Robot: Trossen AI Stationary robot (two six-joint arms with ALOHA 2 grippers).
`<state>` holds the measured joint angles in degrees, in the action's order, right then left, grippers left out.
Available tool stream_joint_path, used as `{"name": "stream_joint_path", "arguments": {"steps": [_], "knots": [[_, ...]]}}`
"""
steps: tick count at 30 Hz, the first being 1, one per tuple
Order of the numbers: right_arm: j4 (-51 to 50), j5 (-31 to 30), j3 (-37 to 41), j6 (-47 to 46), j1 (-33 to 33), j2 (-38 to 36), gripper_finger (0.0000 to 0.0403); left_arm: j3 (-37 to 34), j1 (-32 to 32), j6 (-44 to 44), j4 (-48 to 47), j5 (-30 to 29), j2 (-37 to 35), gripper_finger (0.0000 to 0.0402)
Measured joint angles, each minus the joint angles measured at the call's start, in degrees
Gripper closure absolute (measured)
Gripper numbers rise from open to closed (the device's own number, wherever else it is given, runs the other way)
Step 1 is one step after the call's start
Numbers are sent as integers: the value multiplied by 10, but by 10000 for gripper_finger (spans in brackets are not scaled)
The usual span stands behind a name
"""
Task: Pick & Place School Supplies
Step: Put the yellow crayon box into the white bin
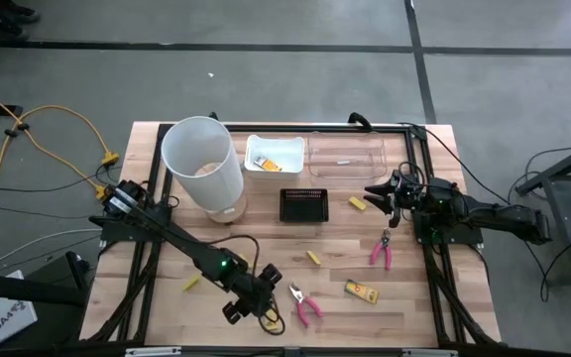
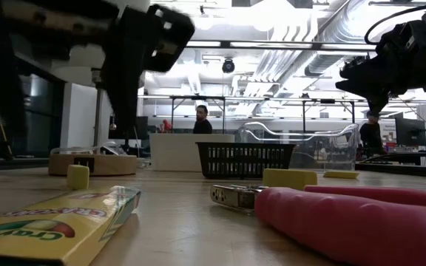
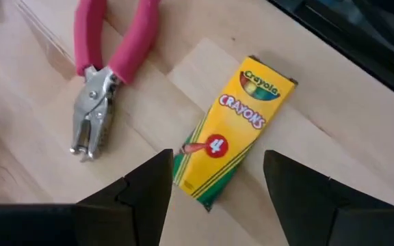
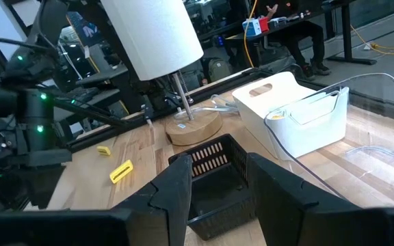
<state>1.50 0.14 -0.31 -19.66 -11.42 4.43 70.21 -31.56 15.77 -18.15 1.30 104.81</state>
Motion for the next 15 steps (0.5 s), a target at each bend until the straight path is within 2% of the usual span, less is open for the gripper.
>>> {"name": "stream_joint_path", "arguments": {"steps": [5, 15], "knots": [[0, 0, 0, 0, 0, 0, 270, 48, -6, 28, -70, -31, 0, 181], [0, 0, 0, 0, 0, 0, 270, 77, 3, 40, -95, -14, 32, 181]]}}
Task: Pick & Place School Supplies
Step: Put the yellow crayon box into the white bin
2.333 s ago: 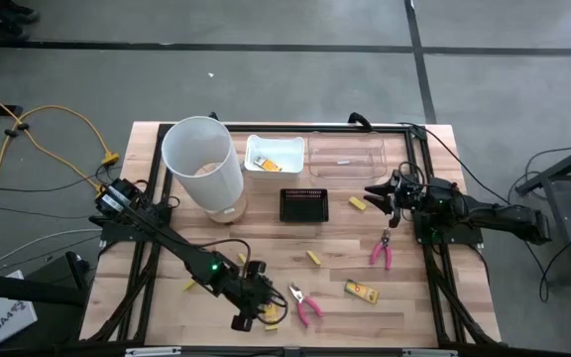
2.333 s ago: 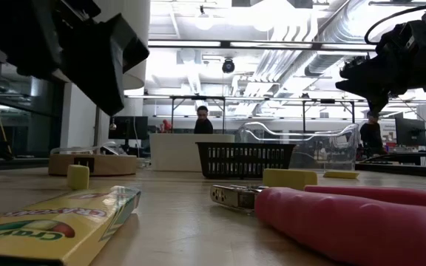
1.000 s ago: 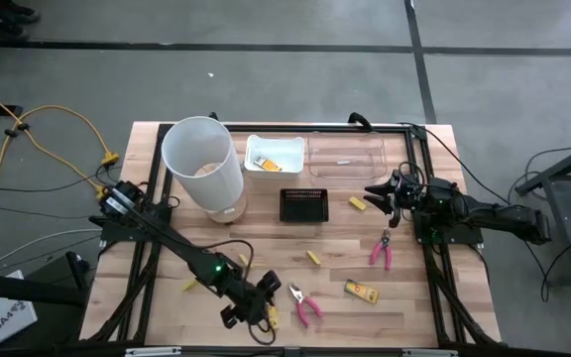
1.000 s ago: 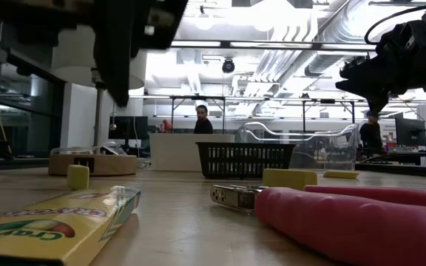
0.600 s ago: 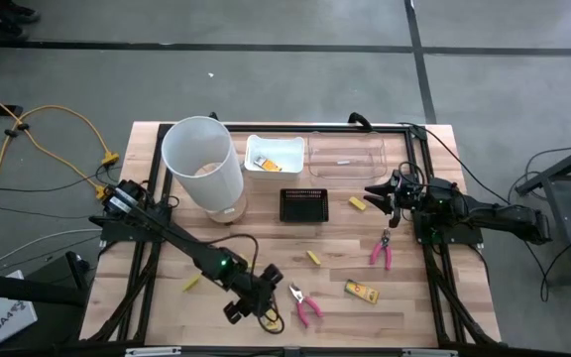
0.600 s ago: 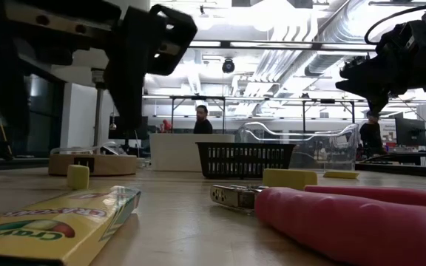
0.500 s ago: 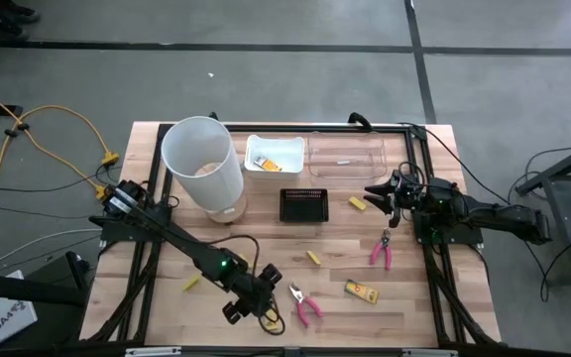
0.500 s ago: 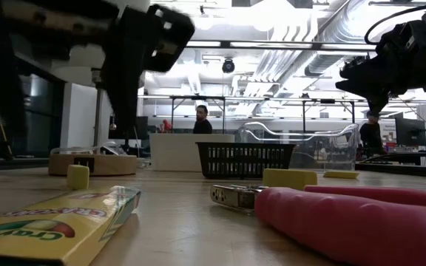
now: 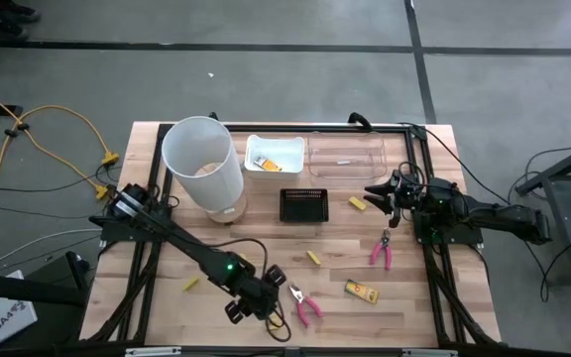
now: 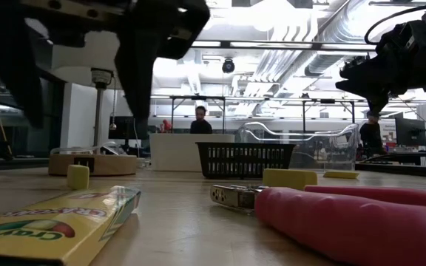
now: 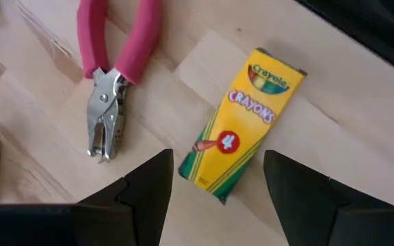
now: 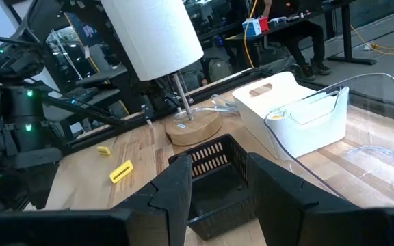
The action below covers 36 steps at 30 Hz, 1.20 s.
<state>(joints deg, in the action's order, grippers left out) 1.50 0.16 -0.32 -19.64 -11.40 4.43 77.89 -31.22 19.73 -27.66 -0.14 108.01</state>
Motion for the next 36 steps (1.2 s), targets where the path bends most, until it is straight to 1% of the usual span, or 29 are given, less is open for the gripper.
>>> {"name": "stream_joint_path", "arguments": {"steps": [5, 8, 15, 26, 33, 36], "knots": [[0, 0, 0, 0, 0, 0, 270, 47, 4, 25, -53, 4, 24, 181], [0, 0, 0, 0, 0, 0, 270, 62, 4, 26, -69, 4, 32, 181], [0, 0, 0, 0, 0, 0, 270, 62, -1, 43, -85, 3, 45, 181], [0, 0, 0, 0, 0, 0, 270, 63, -4, 102, -76, 4, 54, 181], [0, 0, 0, 0, 0, 0, 270, 63, -5, 138, -52, 6, 56, 181], [0, 0, 0, 0, 0, 0, 270, 63, -8, 148, -53, 0, 56, 181]]}}
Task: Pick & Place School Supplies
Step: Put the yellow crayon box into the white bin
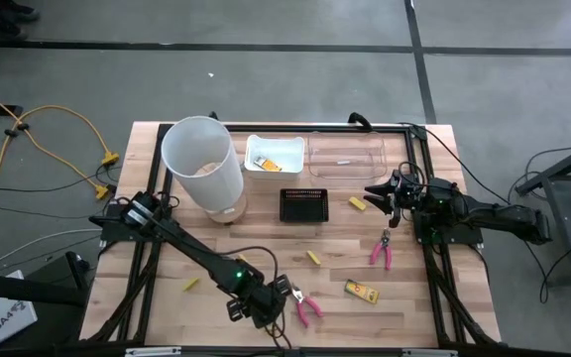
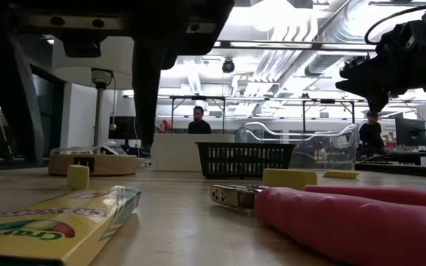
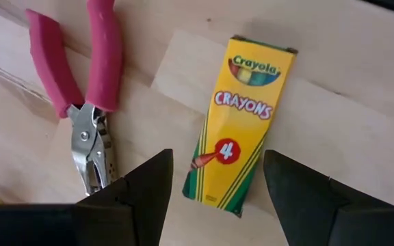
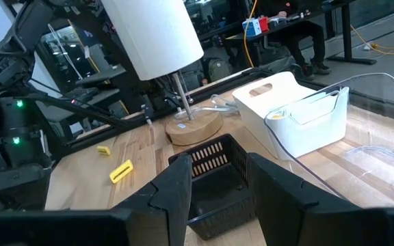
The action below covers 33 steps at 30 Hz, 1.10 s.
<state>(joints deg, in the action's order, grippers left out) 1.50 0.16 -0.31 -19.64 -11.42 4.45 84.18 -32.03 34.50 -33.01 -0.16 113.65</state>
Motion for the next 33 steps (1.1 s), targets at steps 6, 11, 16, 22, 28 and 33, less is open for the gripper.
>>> {"name": "stream_joint_path", "arguments": {"steps": [6, 11, 16, 22, 28, 33], "knots": [[0, 0, 0, 0, 0, 0, 270, 0, 0, 0, -5, 1, 0, 181], [0, 0, 0, 0, 0, 0, 270, 1, 2, -35, -6, 23, 0, 181], [0, 0, 0, 0, 0, 0, 270, 3, 12, -50, -9, 50, 0, 181], [0, 0, 0, 0, 0, 0, 270, 28, 20, -43, -44, 51, 0, 181], [0, 0, 0, 0, 0, 0, 270, 29, 21, -44, -50, 61, 5, 181], [0, 0, 0, 0, 0, 0, 270, 29, 23, -48, -44, 76, 5, 181]]}}
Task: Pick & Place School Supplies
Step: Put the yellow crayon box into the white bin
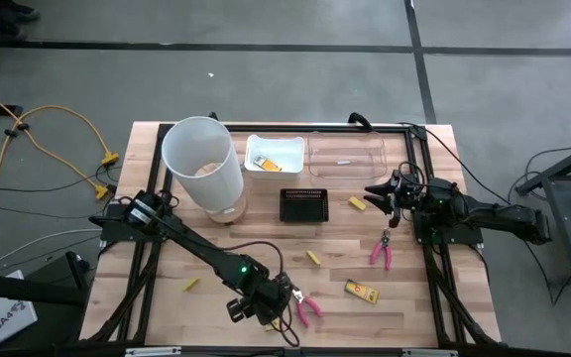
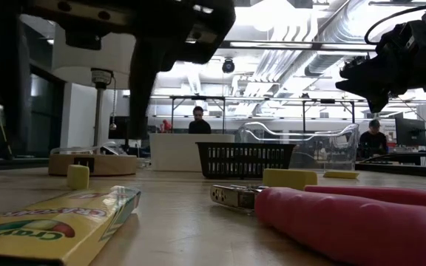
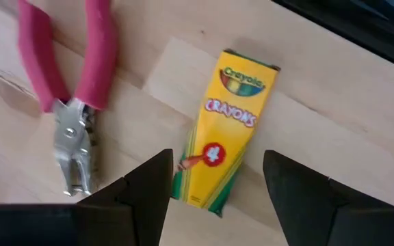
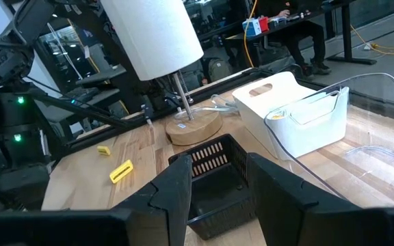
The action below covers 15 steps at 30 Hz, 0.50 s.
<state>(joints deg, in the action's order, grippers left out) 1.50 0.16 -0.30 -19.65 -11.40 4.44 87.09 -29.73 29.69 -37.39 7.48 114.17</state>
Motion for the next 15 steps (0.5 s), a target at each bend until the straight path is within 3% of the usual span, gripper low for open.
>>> {"name": "stream_joint_path", "arguments": {"steps": [6, 15], "knots": [[0, 0, 0, 0, 0, 0, 270, -1, 11, 1, -2, 69, 5, 181], [0, 0, 0, 0, 0, 0, 270, -1, 11, 70, 5, 56, 5, 181]]}}
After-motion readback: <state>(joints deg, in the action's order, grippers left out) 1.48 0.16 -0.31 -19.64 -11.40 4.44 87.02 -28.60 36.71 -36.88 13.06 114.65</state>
